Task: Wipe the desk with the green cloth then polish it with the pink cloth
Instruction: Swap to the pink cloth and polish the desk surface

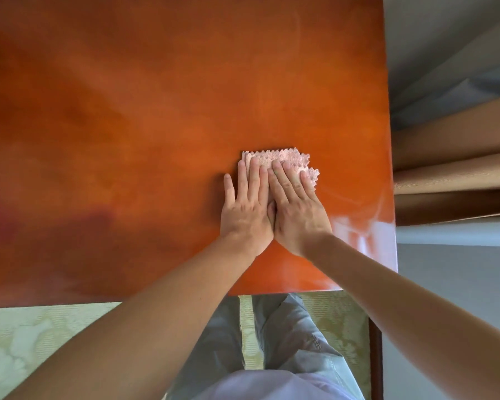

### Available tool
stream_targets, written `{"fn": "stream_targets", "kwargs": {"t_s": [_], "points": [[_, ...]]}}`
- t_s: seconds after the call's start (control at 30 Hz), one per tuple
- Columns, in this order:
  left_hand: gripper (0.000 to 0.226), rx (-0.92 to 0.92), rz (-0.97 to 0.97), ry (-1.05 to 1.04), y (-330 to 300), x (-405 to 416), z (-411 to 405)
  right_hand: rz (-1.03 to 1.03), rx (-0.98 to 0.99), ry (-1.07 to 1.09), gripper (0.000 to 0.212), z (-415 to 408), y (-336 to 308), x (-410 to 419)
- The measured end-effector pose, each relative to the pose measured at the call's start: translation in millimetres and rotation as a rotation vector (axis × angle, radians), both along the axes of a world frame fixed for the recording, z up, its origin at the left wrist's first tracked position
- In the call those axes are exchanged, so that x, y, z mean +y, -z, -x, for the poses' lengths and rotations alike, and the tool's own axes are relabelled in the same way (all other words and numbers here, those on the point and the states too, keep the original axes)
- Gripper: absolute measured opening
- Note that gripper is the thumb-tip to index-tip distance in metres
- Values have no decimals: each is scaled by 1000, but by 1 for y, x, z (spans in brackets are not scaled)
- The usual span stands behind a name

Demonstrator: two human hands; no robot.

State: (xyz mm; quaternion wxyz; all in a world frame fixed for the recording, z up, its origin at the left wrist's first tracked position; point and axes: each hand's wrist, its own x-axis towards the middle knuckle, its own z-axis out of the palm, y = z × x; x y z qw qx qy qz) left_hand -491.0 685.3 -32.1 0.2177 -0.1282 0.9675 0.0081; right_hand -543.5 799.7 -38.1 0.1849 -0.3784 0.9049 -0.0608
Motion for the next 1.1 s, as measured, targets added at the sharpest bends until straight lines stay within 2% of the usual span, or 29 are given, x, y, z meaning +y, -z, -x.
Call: {"fn": "stream_targets", "kwargs": {"t_s": [0.17,0.4,0.77,1.1], "points": [[67,-15,22,-21,0,-12,32,-5,19,-23,63,34,1,-13],[65,-32,26,-27,-4,-13,35,-15,4,-1,60,36,-2,-15],[66,-74,-10,-24,-12,17,-31,-56,-57,-32,62,-29,-5,14],[68,-91,-14,5,-17,14,-28,15,-57,-56,62,-24,-1,13]]}}
